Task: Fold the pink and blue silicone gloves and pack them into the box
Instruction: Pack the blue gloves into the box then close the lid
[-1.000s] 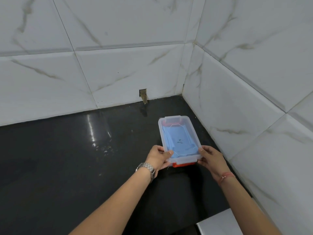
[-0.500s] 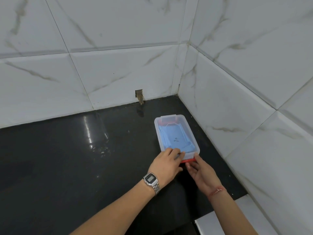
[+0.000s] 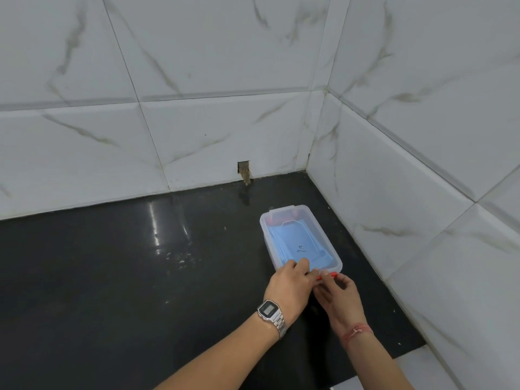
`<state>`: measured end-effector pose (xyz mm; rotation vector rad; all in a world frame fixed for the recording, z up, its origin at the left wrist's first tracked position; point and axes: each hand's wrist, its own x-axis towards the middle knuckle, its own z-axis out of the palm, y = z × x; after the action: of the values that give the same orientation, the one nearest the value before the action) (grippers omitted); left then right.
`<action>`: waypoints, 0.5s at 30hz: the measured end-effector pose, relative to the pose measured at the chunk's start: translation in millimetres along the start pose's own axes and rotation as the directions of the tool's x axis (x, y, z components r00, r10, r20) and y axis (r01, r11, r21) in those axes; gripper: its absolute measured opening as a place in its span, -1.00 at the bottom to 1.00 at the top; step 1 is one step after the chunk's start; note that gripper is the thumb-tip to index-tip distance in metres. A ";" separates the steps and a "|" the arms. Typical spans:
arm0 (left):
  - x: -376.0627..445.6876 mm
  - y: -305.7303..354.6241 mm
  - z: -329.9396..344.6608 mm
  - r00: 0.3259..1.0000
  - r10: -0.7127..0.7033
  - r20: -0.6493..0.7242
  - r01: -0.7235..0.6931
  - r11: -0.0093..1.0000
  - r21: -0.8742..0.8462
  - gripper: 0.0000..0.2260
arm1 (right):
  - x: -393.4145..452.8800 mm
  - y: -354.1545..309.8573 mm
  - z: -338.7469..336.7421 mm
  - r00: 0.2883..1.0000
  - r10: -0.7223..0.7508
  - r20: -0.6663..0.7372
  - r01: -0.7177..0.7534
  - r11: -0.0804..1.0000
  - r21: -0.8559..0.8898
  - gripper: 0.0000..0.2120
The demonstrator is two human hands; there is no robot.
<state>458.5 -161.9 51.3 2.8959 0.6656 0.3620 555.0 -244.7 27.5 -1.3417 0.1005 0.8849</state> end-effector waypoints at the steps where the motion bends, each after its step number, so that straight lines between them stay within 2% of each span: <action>1: -0.5 2.0 1.4 0.998 -0.043 0.035 0.044 0.999 -0.023 -0.77 | 1.4 -0.8 0.0 1.000 -0.001 0.004 0.001 1.000 -0.031 -0.64; 3: -1.0 5.1 7.2 0.995 -0.068 0.068 0.071 0.996 -0.051 -0.71 | 5.1 -5.7 -1.7 0.999 0.008 0.043 -0.003 0.994 -0.107 -0.67; 6: 5.0 1.5 4.4 0.990 -0.045 0.137 0.055 0.996 -0.067 -0.71 | 13.0 -24.3 -2.7 0.985 0.030 0.171 0.020 0.958 -0.286 -0.75; 7: 9.2 -4.5 2.3 0.987 -0.026 0.161 0.034 0.998 -0.046 -0.72 | 16.3 -31.2 -1.0 0.979 0.013 0.203 0.063 0.930 -0.362 -0.77; 9: 16.0 -27.1 -1.7 0.991 -0.042 0.123 0.040 0.999 0.017 -0.66 | 23.3 -41.6 8.8 0.967 -0.085 0.241 0.200 0.838 -0.507 -0.78; 12: 19.0 -73.0 -11.7 0.970 -0.219 0.102 0.216 0.976 0.034 -0.54 | 33.9 -43.5 30.5 0.945 -0.212 0.251 0.322 0.744 -0.585 -0.76; 15: 16.7 -112.8 -25.3 0.901 -0.368 0.229 0.359 0.930 0.082 -0.58 | 38.4 -33.1 42.0 0.943 -0.242 0.230 0.332 0.757 -0.563 -0.71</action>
<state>420.0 -51.7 56.8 2.7007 1.1486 -0.0506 583.8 -188.1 44.7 -1.8117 -0.5355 0.7680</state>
